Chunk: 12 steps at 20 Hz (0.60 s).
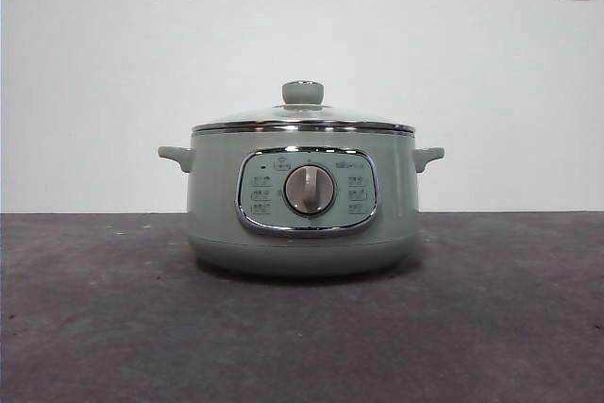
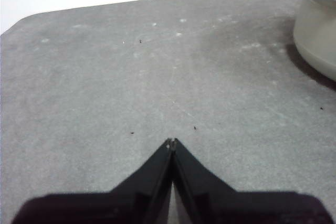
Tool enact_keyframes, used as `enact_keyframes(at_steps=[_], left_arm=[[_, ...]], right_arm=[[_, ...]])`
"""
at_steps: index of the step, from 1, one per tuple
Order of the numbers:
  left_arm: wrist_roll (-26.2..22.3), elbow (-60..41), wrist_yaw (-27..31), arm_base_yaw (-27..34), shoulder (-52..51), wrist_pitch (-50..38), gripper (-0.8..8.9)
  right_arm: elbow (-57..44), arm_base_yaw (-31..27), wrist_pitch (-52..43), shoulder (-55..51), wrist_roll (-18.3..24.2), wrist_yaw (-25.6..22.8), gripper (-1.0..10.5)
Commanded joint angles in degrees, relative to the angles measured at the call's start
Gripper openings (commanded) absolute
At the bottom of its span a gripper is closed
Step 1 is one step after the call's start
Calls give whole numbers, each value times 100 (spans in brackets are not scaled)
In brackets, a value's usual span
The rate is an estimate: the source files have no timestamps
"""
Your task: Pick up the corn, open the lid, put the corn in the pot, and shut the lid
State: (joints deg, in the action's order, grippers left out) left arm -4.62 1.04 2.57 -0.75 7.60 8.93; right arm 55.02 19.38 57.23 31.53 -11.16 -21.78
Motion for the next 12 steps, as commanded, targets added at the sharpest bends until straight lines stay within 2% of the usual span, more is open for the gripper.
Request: enact_keyframes(at_steps=[1, 2, 4, 8, 12], left_arm=[[13, -52, 0, 20, 31, -26, -3], [13, -52, 0, 17, 35, -24, -3], [11, -52, 0, 17, 66, -24, -3], [11, -52, 0, 17, 68, -22, -3], [11, -52, 0, 20, 68, -22, -3]], right_arm=[[-1095, -684, -1587, -678, 946, 859, -16], [-1598, -957, -2146, -966, 1152, 1226, -16], [-2557, -1394, -3091, -1425, 1327, 1631, -16], [-4092, -1897, -4210, -2055, 1335, 1692, -15], [-4898, -2033, -4468, -2461, 1440, 1683, 1]])
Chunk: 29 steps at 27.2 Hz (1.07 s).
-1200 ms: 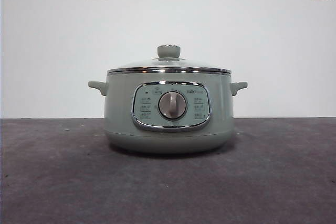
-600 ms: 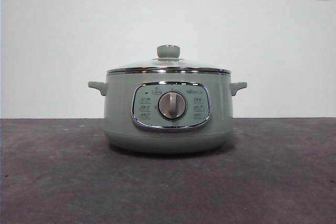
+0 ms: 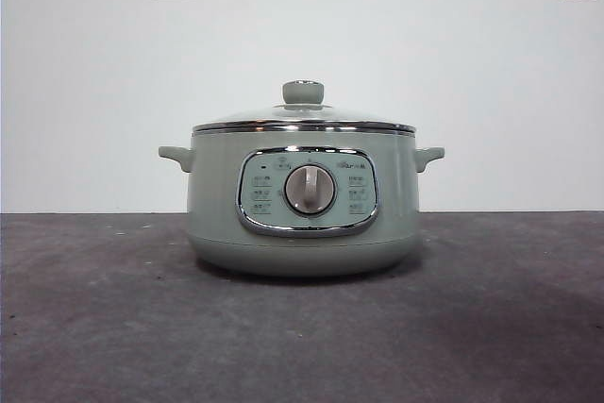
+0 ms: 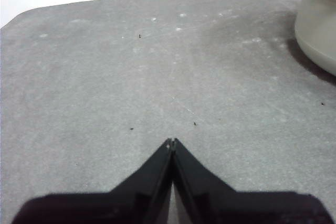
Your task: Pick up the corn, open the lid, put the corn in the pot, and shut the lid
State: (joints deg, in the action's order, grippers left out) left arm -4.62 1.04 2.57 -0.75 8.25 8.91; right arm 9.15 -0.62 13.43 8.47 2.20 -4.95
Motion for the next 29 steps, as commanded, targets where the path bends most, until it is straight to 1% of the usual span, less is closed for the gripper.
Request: enact_keyframes(at_steps=[1, 4, 10, 14, 17, 29], left_arm=[[13, -52, 0, 17, 2, -22, -3], [11, -52, 0, 17, 2, -24, -3], [11, -46, 0, 17, 15, 4, -3], [13, -46, 2, 17, 15, 2, -3], [11, -46, 0, 17, 17, 7, -3], [11, -46, 0, 20, 17, 7, -3]], right_arm=[[-466, -31, -87, -258, 103, 0, 1], [-782, -31, -146, -544, 42, 42, 1], [-826, -31, -321, -802, 37, -20, 1], [-831, -31, -297, -802, 28, 13, 1], [-831, -31, -299, -802, -116, 37, 1], [-824, -31, -295, -793, -109, 28, 1]])
